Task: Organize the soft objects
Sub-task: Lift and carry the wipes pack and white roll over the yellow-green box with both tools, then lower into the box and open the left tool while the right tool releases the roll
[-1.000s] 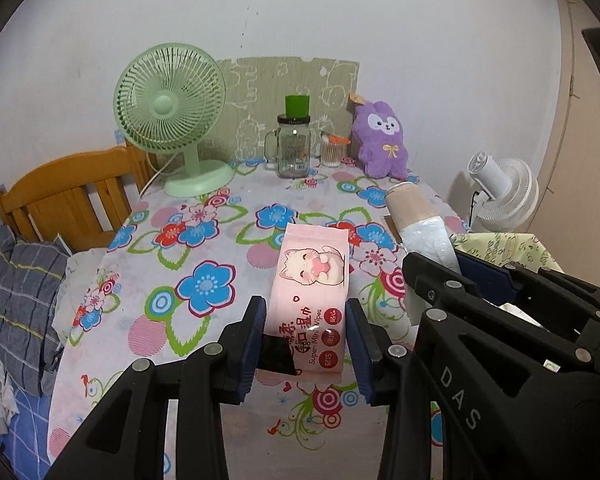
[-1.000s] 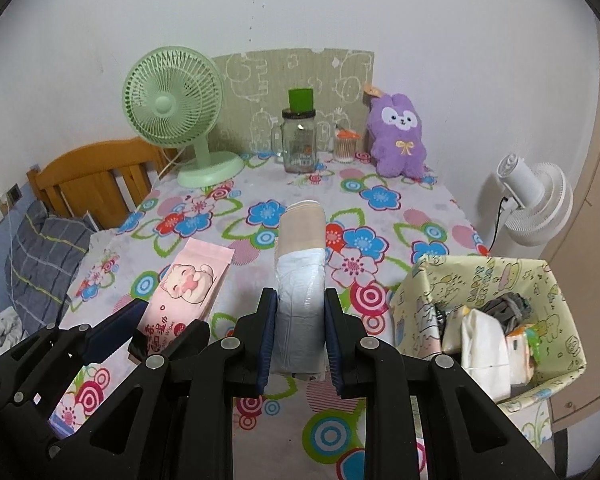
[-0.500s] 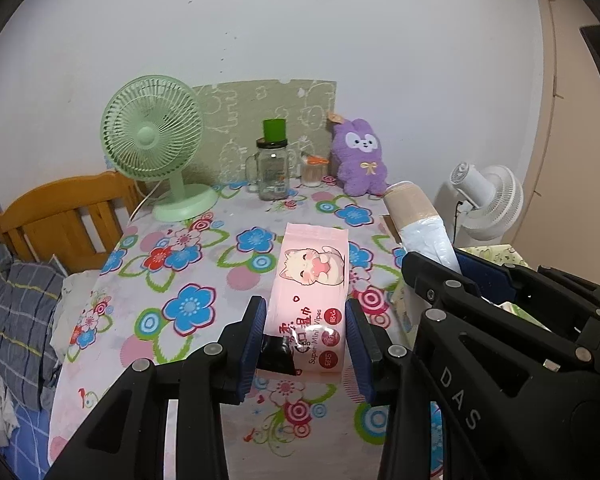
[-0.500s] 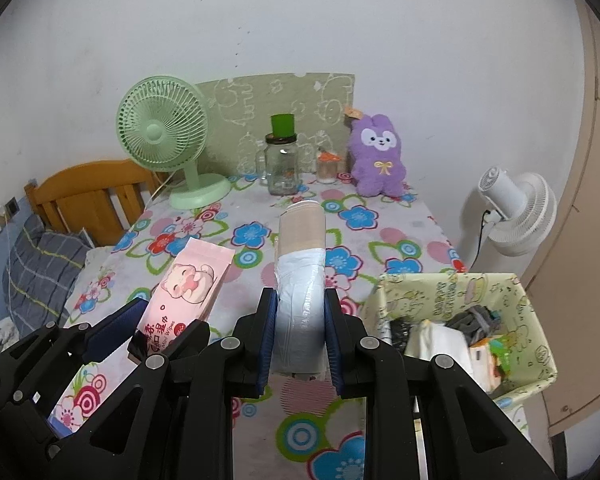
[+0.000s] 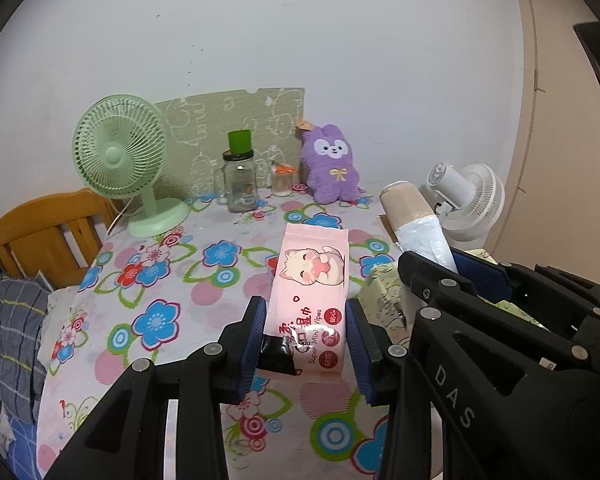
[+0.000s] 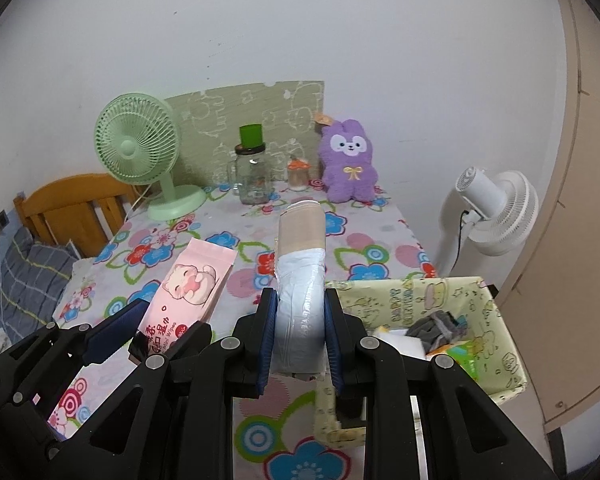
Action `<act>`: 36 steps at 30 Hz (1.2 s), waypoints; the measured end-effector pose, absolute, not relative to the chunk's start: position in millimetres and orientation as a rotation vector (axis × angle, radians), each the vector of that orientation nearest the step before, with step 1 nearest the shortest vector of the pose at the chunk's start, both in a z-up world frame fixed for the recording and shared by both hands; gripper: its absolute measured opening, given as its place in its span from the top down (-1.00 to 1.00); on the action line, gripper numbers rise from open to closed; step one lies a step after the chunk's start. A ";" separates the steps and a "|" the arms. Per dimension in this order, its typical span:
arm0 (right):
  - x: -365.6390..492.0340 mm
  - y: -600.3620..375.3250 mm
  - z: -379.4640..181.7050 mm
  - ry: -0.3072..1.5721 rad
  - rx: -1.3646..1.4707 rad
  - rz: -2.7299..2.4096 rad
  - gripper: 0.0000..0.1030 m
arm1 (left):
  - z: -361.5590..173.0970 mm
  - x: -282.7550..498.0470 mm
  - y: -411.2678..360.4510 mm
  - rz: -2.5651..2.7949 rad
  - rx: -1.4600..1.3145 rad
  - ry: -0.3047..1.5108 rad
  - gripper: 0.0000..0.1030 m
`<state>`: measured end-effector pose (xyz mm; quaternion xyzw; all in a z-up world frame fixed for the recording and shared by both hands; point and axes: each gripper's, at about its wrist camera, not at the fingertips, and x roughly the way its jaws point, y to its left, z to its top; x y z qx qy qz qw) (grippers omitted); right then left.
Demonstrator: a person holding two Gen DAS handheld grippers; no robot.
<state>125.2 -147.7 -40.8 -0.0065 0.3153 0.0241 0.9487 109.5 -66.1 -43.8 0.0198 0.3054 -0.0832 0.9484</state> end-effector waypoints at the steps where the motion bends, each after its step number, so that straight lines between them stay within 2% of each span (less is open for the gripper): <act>1: 125.5 -150.9 -40.7 0.641 -0.011 0.046 0.49 | -43.6 110.2 -69.8 -0.173 0.043 0.621 0.21; 36: 138.4 -268.3 -68.1 0.674 0.055 -0.109 0.49 | -69.5 137.8 -184.6 -0.344 0.116 0.659 0.21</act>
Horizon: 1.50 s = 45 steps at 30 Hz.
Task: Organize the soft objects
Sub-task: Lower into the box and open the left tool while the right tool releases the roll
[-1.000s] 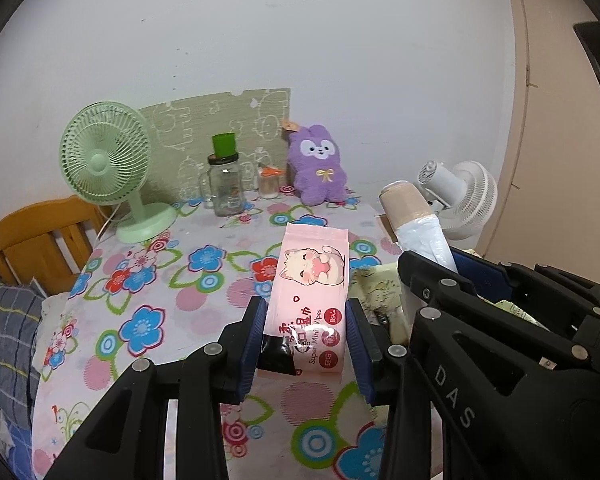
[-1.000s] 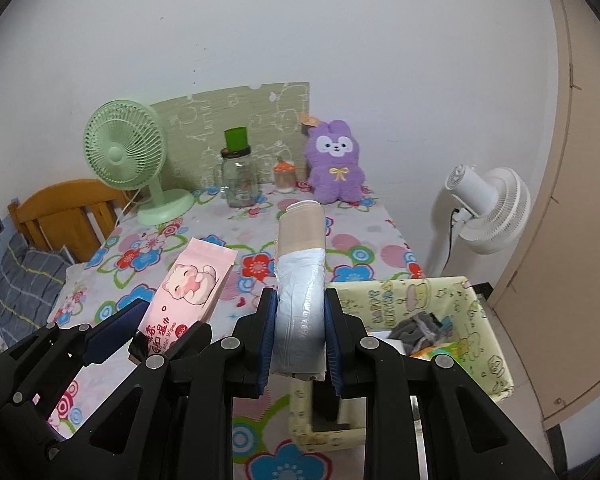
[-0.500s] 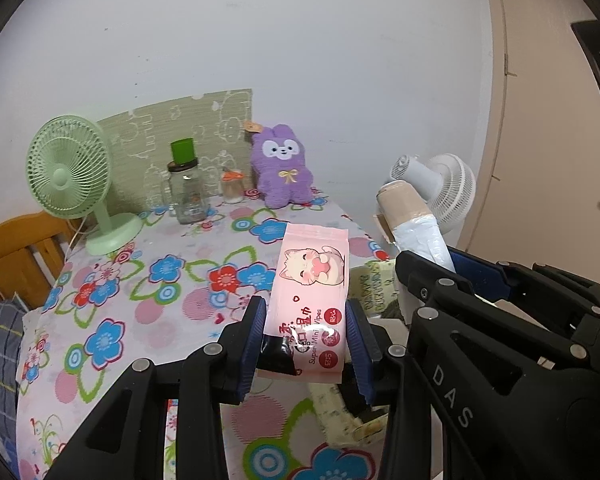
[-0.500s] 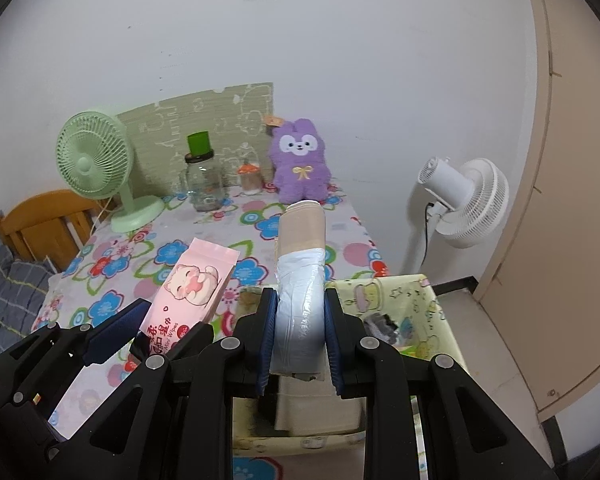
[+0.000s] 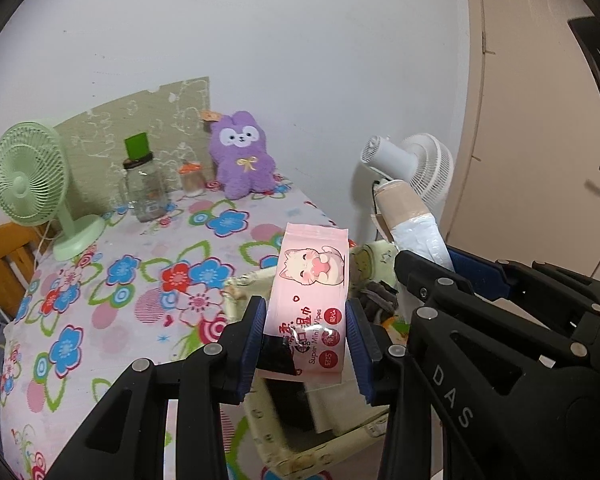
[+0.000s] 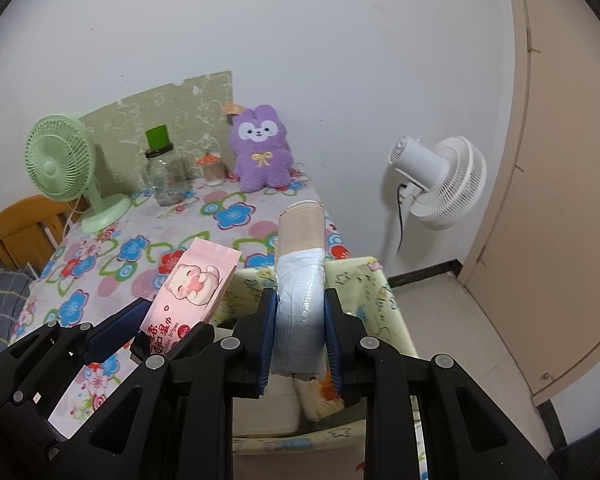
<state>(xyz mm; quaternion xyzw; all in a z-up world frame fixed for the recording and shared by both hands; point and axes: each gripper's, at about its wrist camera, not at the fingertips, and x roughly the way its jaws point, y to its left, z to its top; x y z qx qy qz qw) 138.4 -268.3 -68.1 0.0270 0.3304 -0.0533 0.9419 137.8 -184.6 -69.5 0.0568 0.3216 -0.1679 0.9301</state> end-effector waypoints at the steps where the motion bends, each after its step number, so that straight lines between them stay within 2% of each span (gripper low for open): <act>1: 138.9 -271.2 -69.9 0.677 0.057 -0.112 0.49 | -71.7 139.1 -187.9 -0.351 0.119 0.665 0.21; 17: 148.7 -306.3 -101.1 0.752 0.113 -0.164 0.49 | -99.7 153.5 -221.5 -0.413 0.158 0.749 0.19; 19: 150.0 -307.2 -103.6 0.760 0.115 -0.165 0.49 | -101.6 155.4 -222.1 -0.410 0.168 0.759 0.01; 20: 150.8 -307.3 -104.9 0.763 0.115 -0.164 0.49 | -102.3 156.0 -222.0 -0.407 0.171 0.761 -0.17; 25: 156.2 -304.0 -107.9 0.772 0.115 -0.147 0.49 | -103.8 159.7 -218.4 -0.387 0.181 0.761 -0.43; 37: 169.5 -286.0 -116.2 0.813 0.121 -0.082 0.47 | -107.7 164.3 -201.1 -0.349 0.205 0.781 -0.59; 39: 170.2 -283.2 -116.7 0.818 0.125 -0.069 0.26 | -107.4 163.6 -199.6 -0.353 0.209 0.780 -0.58; 40: 169.3 -282.6 -116.2 0.815 0.121 -0.076 0.22 | -107.1 163.3 -199.1 -0.354 0.213 0.778 -0.58; 42: 167.6 -281.5 -114.7 0.807 0.122 -0.071 -0.23 | -105.5 161.3 -197.4 -0.362 0.207 0.775 -0.59; 45: 163.1 -280.8 -111.9 0.797 0.144 -0.063 -0.35 | -101.6 157.2 -194.3 -0.361 0.203 0.760 -0.64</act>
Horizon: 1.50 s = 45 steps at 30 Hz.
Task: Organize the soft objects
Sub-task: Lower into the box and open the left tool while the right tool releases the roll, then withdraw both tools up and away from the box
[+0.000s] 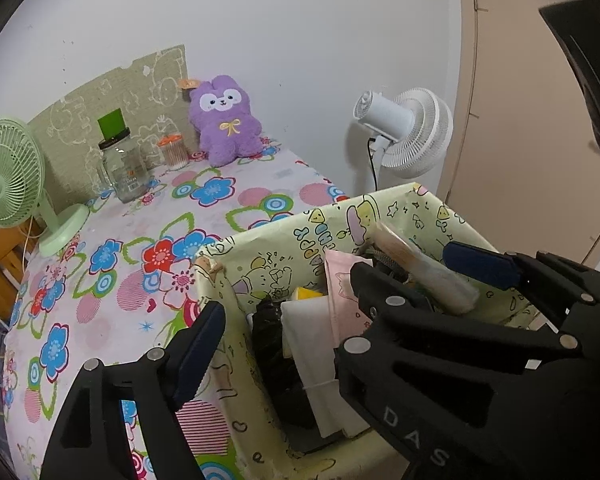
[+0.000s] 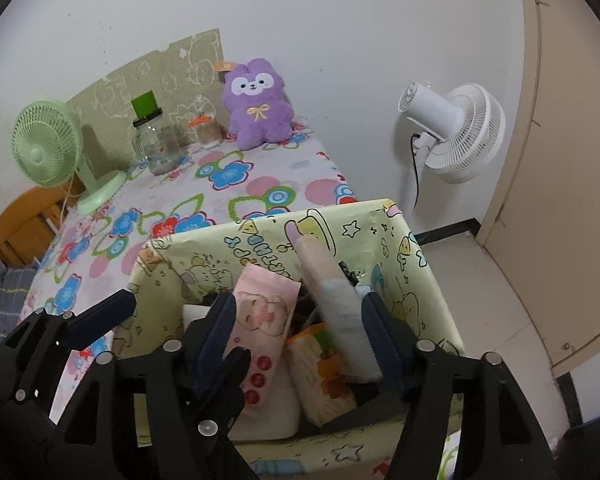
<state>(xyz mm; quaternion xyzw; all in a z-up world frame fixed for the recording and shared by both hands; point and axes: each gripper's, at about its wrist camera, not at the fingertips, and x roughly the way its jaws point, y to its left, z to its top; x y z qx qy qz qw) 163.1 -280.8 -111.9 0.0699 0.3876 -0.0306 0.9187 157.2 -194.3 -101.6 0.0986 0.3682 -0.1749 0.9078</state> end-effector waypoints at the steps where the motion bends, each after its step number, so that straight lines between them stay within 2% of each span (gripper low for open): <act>1: 162.0 -279.7 -110.3 0.795 0.141 -0.065 -0.36 | -100.3 156.3 -193.2 -0.357 0.204 0.757 -0.66; 10: 148.9 -259.6 -94.1 0.756 0.091 -0.072 -0.45 | -89.4 144.7 -172.4 -0.324 0.188 0.734 -0.80; 15: 141.2 -244.6 -85.6 0.730 0.073 -0.070 -0.64 | -82.7 136.6 -153.6 -0.302 0.166 0.712 -0.89; 17: 138.1 -237.4 -82.6 0.720 0.068 -0.064 -0.66 | -80.0 133.8 -145.2 -0.285 0.158 0.703 -0.91; 30: 117.8 -188.7 -59.9 0.662 0.037 -0.018 -0.78 | -58.9 110.4 -88.1 -0.190 0.118 0.657 -0.99; 45: 77.9 -149.1 -28.7 0.562 -0.004 0.023 -0.84 | -34.4 69.5 -28.4 -0.104 0.052 0.572 -0.99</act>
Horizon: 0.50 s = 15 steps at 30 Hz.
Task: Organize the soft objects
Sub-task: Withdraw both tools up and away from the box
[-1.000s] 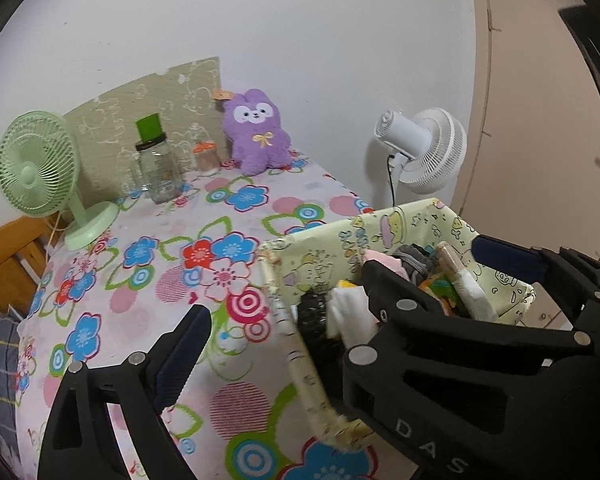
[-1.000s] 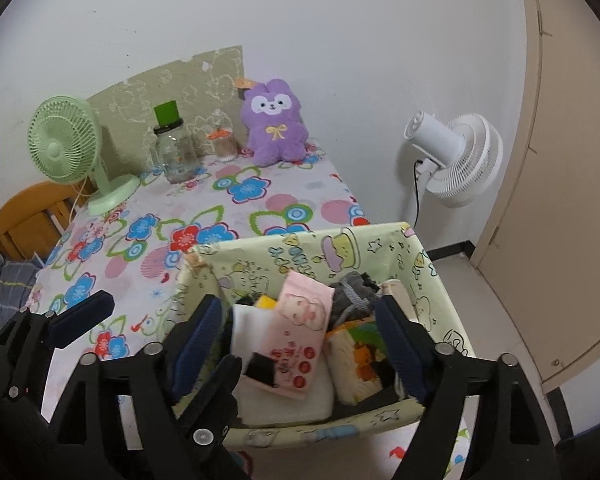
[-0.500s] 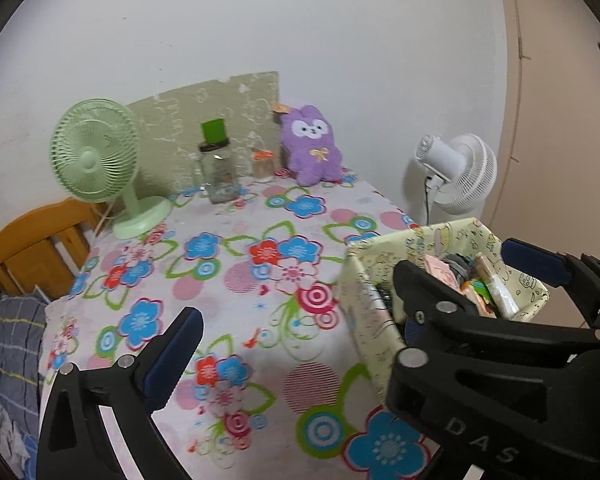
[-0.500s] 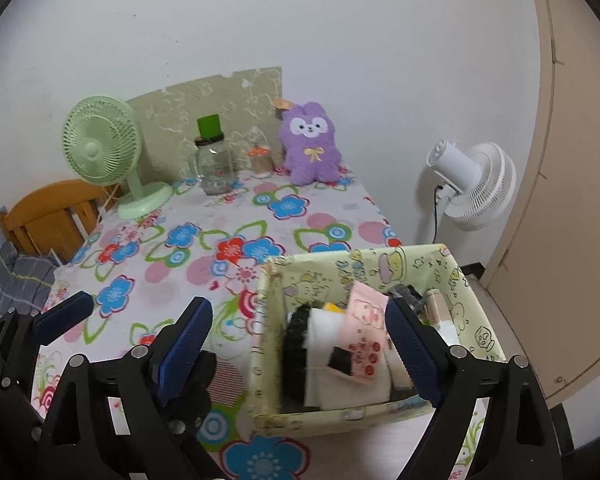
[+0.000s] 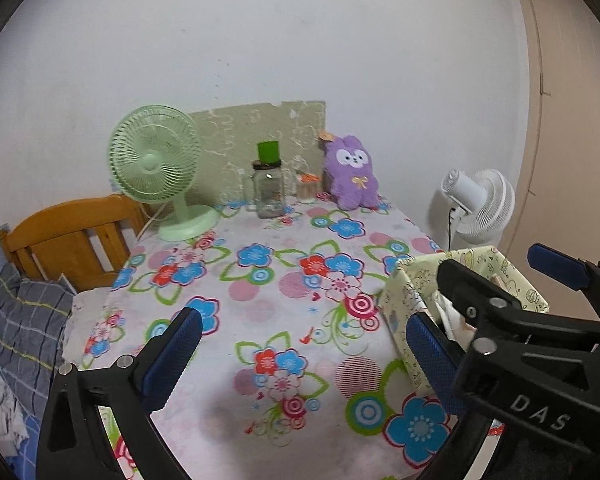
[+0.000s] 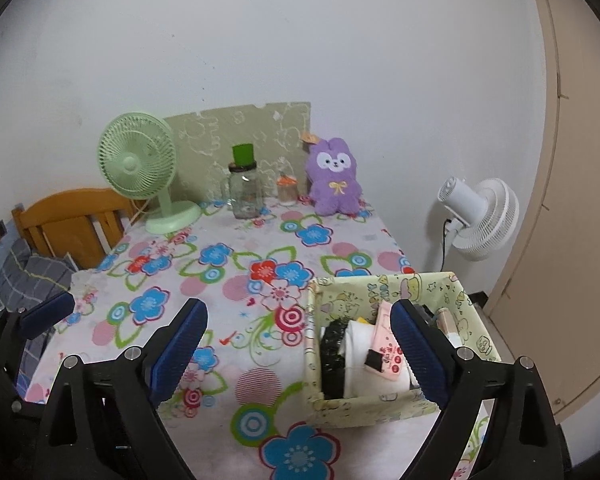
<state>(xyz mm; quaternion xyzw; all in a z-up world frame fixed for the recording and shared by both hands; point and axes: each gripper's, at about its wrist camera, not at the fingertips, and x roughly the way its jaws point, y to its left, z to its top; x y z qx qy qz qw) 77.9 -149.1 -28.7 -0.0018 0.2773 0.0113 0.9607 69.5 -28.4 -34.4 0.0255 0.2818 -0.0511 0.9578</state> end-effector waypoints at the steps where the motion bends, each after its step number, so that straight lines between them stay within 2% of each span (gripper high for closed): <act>1: 75.3 -147.6 -27.0 0.557 -0.002 0.027 -0.84 | -32.7 66.3 -24.6 -0.096 0.049 0.565 -0.99; 11: 49.7 -138.9 -8.4 0.497 -0.004 0.031 -0.85 | -15.9 37.6 7.0 -0.042 0.010 0.504 -0.99; 15: 40.0 -140.3 -2.7 0.472 0.000 0.024 -0.92 | -10.8 28.7 14.9 -0.021 0.002 0.483 -0.99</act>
